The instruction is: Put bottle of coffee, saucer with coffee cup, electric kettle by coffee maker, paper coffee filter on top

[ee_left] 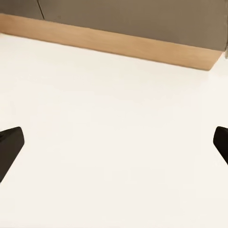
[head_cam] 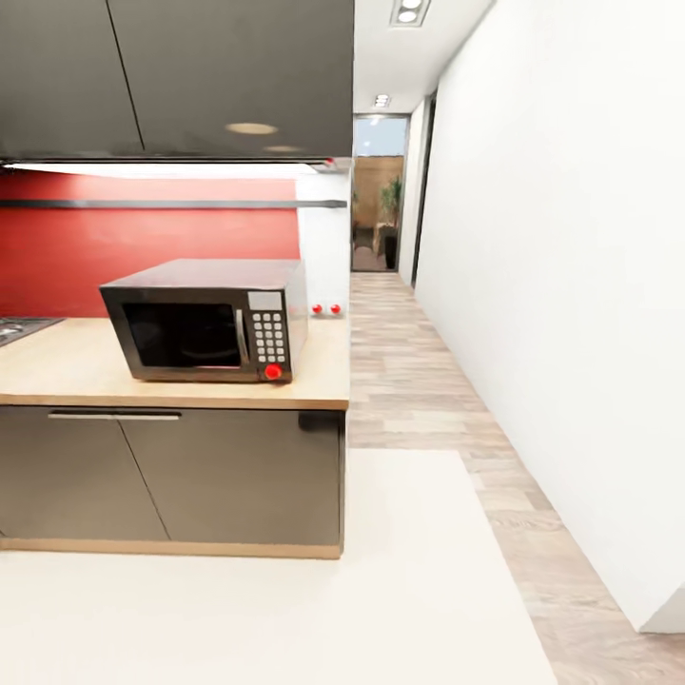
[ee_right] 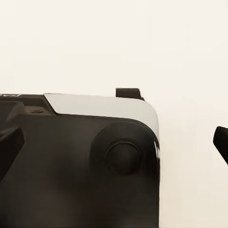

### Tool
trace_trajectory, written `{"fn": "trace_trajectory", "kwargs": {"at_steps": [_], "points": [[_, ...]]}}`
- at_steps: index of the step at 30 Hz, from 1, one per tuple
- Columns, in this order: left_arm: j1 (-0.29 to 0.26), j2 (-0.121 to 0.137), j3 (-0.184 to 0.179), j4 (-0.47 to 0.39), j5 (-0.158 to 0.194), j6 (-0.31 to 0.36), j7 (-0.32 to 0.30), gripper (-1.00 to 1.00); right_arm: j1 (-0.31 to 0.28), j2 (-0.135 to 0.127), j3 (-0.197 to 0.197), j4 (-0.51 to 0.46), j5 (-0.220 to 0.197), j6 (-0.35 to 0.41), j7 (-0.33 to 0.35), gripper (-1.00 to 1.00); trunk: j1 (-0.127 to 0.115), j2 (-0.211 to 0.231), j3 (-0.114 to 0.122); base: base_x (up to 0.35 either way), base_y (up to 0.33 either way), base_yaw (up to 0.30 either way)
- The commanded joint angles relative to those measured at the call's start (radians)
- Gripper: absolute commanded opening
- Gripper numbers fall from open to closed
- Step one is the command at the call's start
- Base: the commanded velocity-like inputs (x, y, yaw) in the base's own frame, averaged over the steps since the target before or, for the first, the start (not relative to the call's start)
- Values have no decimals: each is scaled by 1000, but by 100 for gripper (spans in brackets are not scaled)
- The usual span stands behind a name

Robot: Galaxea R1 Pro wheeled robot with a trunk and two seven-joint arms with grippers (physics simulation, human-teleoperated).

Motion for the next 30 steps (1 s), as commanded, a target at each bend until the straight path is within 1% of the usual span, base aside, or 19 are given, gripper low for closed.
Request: {"fn": "trace_trajectory", "kwargs": {"at_steps": [1, 11, 18, 23, 30], "points": [[0, 0, -2, -1, 6, -1, 0, 100, 0, 0, 0, 0, 0, -3, 1, 100, 0, 0, -2, 88, 308, 212], [0, 0, -2, -1, 6, -1, 0, 100, 0, 0, 0, 0, 0, -3, 1, 100, 0, 0, -14, 92, 308, 212], [0, 0, -2, -1, 6, -1, 0, 100, 0, -1, 0, -1, 0, -3, 1, 100, 0, 0, -23, 143, 277, 212], [0, 0, -2, -1, 5, -1, 0, 100, 0, 0, 0, 0, 0, -3, 1, 100, 0, 0, -29, 152, 180, 212], [0, 0, -2, -1, 4, -1, 0, 100, 0, 0, 0, 0, 0, -3, 1, 100, 0, 0, -38, 35, 32, 212]]}}
